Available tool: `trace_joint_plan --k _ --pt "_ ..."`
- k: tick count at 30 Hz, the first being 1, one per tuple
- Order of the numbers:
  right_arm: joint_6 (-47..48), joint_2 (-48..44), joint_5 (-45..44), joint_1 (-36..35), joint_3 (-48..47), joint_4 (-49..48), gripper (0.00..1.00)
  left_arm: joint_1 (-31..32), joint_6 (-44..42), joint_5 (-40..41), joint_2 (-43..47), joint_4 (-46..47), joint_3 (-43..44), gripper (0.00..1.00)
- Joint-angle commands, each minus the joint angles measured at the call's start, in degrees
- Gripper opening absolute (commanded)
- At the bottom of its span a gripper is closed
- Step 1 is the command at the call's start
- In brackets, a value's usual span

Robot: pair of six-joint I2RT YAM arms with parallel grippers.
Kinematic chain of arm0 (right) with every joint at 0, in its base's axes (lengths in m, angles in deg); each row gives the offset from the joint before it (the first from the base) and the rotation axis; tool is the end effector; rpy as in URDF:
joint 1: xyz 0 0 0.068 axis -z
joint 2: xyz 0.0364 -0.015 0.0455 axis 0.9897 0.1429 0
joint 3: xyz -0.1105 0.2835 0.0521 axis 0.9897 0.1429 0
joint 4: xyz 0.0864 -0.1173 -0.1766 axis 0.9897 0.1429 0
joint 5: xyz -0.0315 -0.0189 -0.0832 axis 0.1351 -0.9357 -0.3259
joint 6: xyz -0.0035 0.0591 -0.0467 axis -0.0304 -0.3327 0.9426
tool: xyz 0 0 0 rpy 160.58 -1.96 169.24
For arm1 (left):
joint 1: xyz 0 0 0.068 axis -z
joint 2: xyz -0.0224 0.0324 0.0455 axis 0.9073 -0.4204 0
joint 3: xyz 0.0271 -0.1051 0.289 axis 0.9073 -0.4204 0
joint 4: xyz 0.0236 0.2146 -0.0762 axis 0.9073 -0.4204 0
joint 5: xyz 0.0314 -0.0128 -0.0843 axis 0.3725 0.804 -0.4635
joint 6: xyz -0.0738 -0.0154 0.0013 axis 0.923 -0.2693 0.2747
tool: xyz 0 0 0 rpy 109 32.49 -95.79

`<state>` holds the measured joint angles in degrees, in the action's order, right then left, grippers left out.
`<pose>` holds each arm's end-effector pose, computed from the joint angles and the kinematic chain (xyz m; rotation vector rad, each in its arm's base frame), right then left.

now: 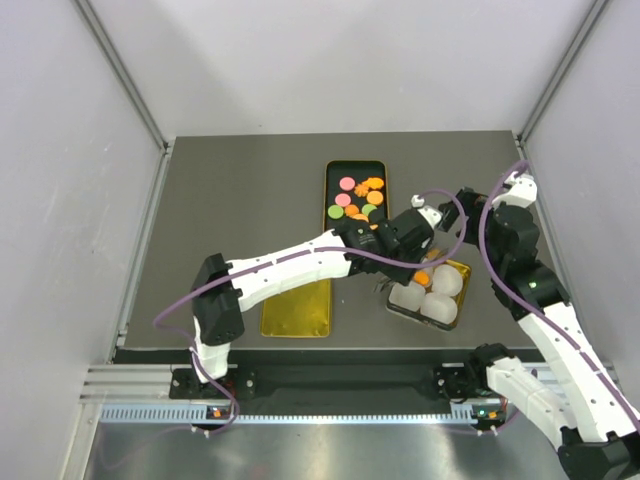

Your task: Pack the cookies

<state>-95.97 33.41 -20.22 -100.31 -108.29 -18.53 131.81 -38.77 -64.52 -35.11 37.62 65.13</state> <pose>0.1340 0.0266 0.3617 0.2882 1.8188 0.2741 0.1744 -0.3832 0.3297 0.8577 2.3594 -0.5359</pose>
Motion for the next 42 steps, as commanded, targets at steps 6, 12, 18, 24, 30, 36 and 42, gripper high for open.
trace_joint_plan --k 6,12,18,24,30,36,42 --pt "-0.6 0.6 2.4 -0.3 -2.8 -4.0 1.0 4.3 -2.3 -3.4 -2.6 3.1 2.9 0.38" --pt "-0.3 0.4 1.8 -0.3 -3.0 -3.6 1.0 4.3 -1.9 -2.8 -2.7 3.2 2.3 0.38" --pt "0.5 0.1 -2.3 0.0 -2.6 -2.0 1.0 4.3 -1.4 0.1 -1.6 4.1 0.7 0.38" --pt "0.6 0.7 -3.7 2.1 -3.0 -0.3 1.0 3.7 -1.2 1.3 -0.4 5.1 -0.5 0.38" --pt "0.5 1.3 -3.4 3.5 -2.8 0.4 1.0 3.0 -1.0 1.5 -0.1 5.1 -0.6 0.39" --pt "0.2 1.4 -3.3 4.9 -2.7 0.7 1.0 2.6 -1.2 1.3 0.3 5.1 -0.6 0.38" --pt "0.2 2.4 -3.4 6.0 -3.1 1.2 1.0 2.4 -1.2 1.3 0.4 5.2 -0.7 0.39"
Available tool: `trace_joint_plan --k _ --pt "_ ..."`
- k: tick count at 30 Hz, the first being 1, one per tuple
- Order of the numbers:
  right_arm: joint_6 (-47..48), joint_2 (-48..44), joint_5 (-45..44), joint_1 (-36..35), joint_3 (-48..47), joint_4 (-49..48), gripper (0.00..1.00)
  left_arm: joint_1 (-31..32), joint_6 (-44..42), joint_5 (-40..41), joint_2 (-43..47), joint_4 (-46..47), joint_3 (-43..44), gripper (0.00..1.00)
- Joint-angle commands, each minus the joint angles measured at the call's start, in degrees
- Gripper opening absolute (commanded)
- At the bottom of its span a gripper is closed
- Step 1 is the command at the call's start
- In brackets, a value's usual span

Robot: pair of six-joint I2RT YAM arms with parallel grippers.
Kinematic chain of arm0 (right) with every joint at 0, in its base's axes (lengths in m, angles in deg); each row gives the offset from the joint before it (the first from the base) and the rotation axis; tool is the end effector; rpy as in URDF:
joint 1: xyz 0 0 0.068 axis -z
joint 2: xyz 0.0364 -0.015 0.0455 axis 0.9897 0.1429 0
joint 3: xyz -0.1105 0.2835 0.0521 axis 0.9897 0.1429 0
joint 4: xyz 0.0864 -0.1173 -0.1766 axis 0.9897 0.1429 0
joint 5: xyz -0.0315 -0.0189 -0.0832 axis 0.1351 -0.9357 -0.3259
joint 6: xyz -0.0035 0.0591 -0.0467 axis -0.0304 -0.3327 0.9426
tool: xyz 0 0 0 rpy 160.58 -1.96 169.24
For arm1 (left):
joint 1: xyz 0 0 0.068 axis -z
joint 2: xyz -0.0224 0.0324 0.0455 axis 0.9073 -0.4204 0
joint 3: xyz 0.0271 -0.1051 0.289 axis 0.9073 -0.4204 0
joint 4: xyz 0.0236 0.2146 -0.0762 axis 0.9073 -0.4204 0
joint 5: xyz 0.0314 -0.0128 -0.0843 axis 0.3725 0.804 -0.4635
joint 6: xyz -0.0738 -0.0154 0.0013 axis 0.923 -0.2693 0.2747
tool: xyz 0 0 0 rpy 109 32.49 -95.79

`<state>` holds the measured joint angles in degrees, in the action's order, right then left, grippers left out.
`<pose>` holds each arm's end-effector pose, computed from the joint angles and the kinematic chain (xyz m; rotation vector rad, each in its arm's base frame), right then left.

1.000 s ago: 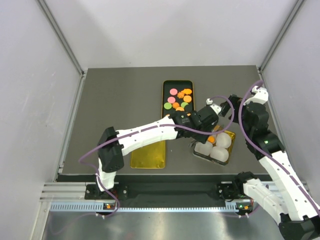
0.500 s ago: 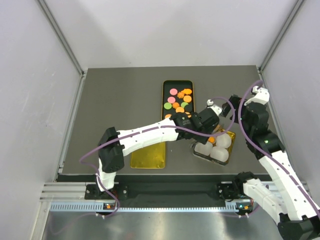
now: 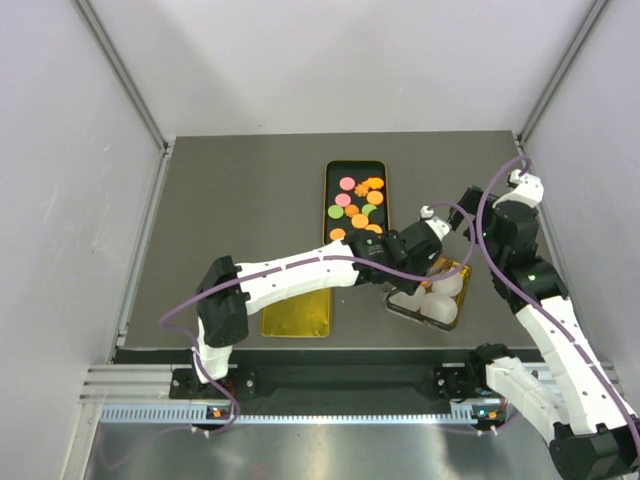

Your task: Pack the cookies

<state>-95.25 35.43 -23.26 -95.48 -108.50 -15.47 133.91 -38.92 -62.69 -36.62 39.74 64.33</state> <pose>0.1417 0.0134 0.3522 0.3847 1.8713 0.1258 0.1651 -0.3963 0.3182 0.8874 2.3391 -0.5156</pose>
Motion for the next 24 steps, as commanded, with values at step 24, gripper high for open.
trace_joint_plan --k 24 --pt "-3.6 5.2 -1.4 4.5 -7.7 0.6 1.0 0.3 -1.8 -4.9 0.2 4.0 0.0 0.39"
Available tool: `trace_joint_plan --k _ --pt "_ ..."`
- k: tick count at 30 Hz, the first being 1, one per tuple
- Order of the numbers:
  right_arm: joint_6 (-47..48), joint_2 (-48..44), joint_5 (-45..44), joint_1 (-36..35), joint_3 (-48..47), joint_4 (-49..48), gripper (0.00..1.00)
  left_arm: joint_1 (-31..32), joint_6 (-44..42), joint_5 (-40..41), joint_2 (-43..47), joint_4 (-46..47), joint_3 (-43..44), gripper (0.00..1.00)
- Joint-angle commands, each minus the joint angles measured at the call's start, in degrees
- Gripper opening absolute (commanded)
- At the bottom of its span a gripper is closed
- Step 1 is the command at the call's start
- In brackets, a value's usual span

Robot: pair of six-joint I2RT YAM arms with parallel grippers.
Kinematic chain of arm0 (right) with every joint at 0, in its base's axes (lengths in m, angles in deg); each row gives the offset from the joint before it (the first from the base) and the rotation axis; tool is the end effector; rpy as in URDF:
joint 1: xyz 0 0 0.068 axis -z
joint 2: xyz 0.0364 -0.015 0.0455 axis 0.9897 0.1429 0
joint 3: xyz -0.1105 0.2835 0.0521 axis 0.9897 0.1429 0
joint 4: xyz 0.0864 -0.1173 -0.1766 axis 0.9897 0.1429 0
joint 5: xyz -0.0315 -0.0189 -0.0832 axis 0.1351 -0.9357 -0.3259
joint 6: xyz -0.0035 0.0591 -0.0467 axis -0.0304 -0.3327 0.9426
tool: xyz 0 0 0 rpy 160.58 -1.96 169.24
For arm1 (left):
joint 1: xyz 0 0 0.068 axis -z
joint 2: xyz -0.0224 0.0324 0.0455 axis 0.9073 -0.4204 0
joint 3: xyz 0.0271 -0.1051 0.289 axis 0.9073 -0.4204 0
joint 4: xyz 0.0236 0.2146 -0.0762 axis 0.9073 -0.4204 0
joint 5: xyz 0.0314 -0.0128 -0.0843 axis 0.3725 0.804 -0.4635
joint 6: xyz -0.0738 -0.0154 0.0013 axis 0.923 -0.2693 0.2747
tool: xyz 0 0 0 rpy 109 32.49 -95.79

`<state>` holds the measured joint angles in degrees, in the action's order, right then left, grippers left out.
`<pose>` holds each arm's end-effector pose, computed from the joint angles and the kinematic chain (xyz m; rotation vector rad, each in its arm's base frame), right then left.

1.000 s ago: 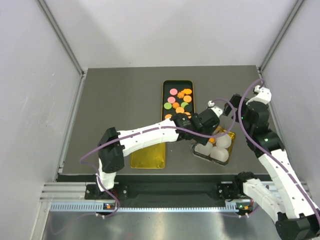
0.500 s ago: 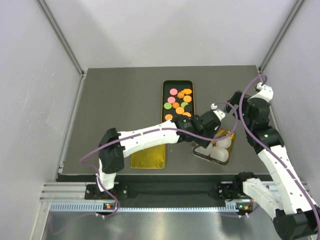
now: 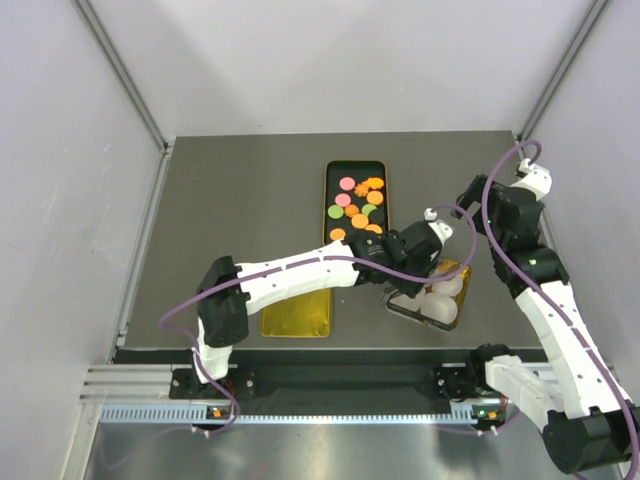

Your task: Pack the cookies

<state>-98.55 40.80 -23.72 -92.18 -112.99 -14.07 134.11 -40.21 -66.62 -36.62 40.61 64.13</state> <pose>0.1619 0.0083 0.3630 0.4971 1.8815 0.1026 0.1602 -0.4000 0.3181 0.9539 2.3354 -0.5852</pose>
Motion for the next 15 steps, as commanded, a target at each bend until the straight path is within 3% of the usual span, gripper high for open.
trace_joint_plan --k 1,15 --pt "-0.3 -0.1 -1.0 1.3 -3.1 -0.7 1.0 0.0 -0.4 -1.0 0.1 3.0 0.1 0.38" --pt "0.0 1.9 -0.9 2.3 -3.7 -0.8 1.0 0.0 -0.7 -1.5 -1.8 3.4 0.3 0.41"
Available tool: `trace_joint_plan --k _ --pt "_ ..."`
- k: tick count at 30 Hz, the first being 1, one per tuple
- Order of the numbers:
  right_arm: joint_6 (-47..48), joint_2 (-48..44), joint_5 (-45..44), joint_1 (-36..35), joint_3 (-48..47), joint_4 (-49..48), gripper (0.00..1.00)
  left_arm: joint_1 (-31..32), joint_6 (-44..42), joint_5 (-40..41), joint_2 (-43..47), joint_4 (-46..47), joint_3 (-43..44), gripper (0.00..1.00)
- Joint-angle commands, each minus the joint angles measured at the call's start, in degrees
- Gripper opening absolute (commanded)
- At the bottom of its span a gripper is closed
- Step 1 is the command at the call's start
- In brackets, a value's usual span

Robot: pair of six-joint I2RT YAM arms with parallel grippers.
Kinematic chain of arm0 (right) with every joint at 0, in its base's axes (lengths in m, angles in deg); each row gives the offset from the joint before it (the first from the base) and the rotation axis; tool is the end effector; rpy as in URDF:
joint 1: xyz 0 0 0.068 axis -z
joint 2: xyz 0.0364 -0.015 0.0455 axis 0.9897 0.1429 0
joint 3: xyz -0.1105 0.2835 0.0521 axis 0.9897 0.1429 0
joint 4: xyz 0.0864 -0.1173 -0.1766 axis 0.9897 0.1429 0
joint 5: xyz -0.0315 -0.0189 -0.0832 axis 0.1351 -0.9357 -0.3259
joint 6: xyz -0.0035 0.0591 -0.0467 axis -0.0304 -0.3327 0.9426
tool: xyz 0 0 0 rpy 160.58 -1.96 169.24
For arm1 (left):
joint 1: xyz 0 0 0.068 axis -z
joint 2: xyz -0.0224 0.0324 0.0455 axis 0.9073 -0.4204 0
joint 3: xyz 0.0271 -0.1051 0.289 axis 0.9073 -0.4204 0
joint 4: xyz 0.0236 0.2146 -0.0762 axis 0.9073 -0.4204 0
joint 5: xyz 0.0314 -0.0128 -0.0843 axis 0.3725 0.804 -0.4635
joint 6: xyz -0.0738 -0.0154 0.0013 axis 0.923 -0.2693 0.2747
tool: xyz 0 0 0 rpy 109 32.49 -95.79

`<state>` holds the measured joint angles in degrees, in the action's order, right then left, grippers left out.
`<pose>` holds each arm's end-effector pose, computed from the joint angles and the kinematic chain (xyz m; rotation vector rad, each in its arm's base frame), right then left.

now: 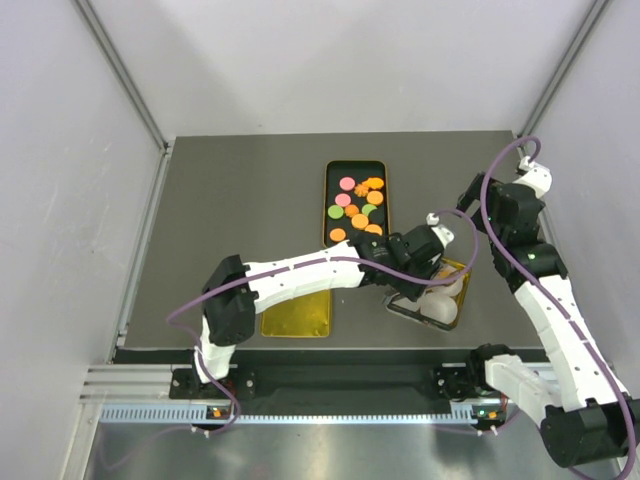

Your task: Pack the cookies

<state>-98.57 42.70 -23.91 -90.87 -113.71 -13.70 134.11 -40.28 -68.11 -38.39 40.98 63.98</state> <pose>0.1697 0.0056 0.3616 0.5212 1.9000 0.0738 0.1611 -0.4068 0.3050 0.9815 2.3629 -0.5884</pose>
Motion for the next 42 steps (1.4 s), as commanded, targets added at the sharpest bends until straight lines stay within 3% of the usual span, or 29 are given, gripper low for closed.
trace_joint_plan --k 1,9,24,36,42 --pt "0.0 0.0 -0.6 1.1 -3.0 -1.2 1.0 0.0 -0.6 0.1 -0.1 3.1 0.4 0.42" --pt "0.1 0.2 0.1 1.2 -3.2 -1.0 1.0 0.1 -1.1 0.4 -0.8 3.1 1.4 0.54" --pt "0.1 2.0 1.4 1.3 -3.9 -1.0 1.0 -0.2 -2.8 0.5 6.3 4.4 1.1 0.53" --pt "-1.2 6.5 3.1 1.7 -5.9 -2.4 1.0 -3.4 0.6 5.6 17.4 3.1 -11.1 0.51" --pt "-1.3 7.9 5.8 1.8 -4.3 -4.6 1.0 -12.2 2.5 6.6 22.7 1.8 -18.1 0.51"
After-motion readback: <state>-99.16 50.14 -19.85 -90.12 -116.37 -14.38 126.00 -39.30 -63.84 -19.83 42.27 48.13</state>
